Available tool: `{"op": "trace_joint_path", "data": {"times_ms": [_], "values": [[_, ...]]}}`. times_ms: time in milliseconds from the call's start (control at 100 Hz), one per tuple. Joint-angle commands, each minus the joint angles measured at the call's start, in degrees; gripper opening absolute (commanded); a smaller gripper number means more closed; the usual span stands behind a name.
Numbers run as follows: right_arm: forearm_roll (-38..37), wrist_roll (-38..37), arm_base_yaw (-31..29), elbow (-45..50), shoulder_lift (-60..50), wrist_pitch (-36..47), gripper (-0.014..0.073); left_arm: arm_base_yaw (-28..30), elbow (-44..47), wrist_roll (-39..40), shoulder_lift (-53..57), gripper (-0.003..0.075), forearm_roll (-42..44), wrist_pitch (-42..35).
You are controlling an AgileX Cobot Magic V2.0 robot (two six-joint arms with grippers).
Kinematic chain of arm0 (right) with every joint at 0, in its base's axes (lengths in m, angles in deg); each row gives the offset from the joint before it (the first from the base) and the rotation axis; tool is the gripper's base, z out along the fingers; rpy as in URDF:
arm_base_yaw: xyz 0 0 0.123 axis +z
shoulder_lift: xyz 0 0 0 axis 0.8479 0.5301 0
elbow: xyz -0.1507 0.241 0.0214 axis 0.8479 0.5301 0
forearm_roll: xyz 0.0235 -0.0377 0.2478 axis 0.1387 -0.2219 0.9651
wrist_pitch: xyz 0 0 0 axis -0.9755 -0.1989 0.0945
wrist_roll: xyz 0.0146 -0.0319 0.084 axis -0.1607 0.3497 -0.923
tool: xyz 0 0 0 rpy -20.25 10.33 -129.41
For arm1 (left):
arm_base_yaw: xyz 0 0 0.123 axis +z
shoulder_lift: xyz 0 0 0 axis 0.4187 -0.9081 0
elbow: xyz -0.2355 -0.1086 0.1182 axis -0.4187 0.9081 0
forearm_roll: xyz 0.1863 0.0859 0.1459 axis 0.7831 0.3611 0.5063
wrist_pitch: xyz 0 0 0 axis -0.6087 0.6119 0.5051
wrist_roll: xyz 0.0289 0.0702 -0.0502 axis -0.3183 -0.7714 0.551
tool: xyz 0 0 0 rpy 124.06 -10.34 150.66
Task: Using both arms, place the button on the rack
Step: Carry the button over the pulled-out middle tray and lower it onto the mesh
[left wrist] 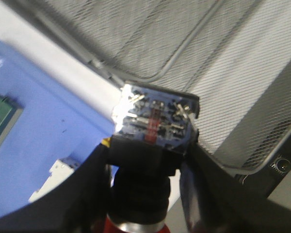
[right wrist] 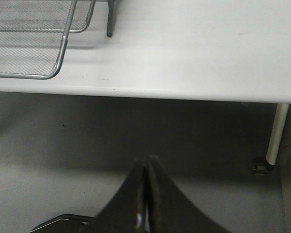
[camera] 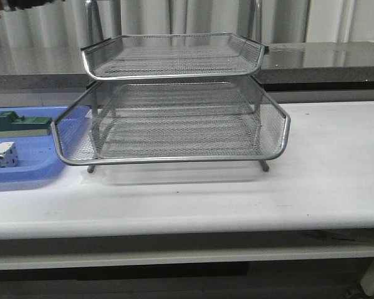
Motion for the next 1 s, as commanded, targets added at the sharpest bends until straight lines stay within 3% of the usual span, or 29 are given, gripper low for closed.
{"op": "trace_joint_path", "data": {"times_ms": [0, 330, 990], "values": [[-0.4, 0.3, -0.4, -1.4, 0.1, 3.1, -0.007, -3.8, -1.0, 0.6, 2.7, -0.0011, -1.7, 0.5], [-0.4, 0.3, -0.4, -1.4, 0.1, 3.1, -0.007, -12.8, -0.9, 0.3, 0.3, -0.0011, -1.7, -1.1], [-0.4, 0.3, -0.4, -1.4, 0.1, 3.1, -0.007, -18.5, -1.0, -2.6, -11.8, -0.0011, -1.7, -8.2]]}}
